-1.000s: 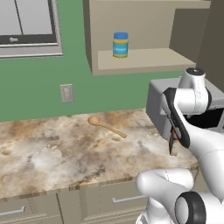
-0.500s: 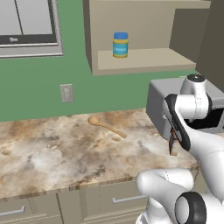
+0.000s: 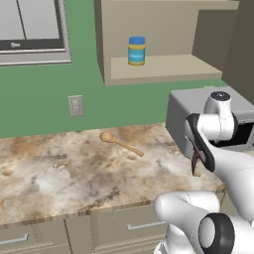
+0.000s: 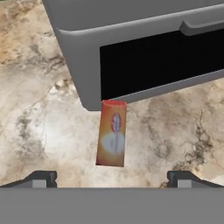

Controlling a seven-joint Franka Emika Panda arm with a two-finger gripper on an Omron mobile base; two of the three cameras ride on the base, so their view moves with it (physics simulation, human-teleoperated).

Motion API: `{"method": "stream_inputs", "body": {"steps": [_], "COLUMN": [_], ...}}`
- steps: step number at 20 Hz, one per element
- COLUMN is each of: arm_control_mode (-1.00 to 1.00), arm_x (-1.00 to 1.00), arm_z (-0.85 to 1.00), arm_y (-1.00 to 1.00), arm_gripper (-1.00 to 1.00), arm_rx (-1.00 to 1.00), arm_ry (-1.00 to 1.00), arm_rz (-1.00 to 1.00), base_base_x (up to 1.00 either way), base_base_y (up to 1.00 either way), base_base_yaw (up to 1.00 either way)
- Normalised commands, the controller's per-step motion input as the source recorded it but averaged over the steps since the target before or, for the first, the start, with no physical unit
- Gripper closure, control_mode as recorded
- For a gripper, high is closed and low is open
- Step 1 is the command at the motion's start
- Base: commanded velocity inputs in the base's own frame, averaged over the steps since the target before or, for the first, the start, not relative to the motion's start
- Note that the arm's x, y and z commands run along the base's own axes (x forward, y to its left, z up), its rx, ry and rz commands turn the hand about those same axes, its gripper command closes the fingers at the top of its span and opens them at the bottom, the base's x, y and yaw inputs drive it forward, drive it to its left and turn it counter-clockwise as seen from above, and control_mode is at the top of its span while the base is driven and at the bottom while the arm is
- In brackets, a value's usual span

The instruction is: Pick the boxed food and jam from the counter and place them in the cabinets closest to them.

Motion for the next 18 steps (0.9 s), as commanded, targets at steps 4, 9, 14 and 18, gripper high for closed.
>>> {"method": "stream_inputs", "body": {"steps": [4, 9, 14, 18], "arm_control_mode": [-1.0, -1.0, -1.0, -1.0], "arm_x": [0.12, 0.12, 0.07, 0.05], "arm_z": [-0.33, -0.33, -0.35, -0.35], "arm_y": [-0.09, -0.05, -0.05, -0.05], "arm_gripper": [-1.0, -1.0, -1.0, -1.0], "arm_rx": [-0.02, -0.01, 0.0, 0.0], "arm_ry": [0.0, 0.0, 0.0, 0.0], "arm_rz": [-0.03, -0.03, -0.03, -0.02], "base_base_x": [0.0, 0.0, 0.0, 0.0], "base_base_y": [0.0, 0.0, 0.0, 0.0], "base_base_yaw": [0.0, 0.0, 0.0, 0.0]}}
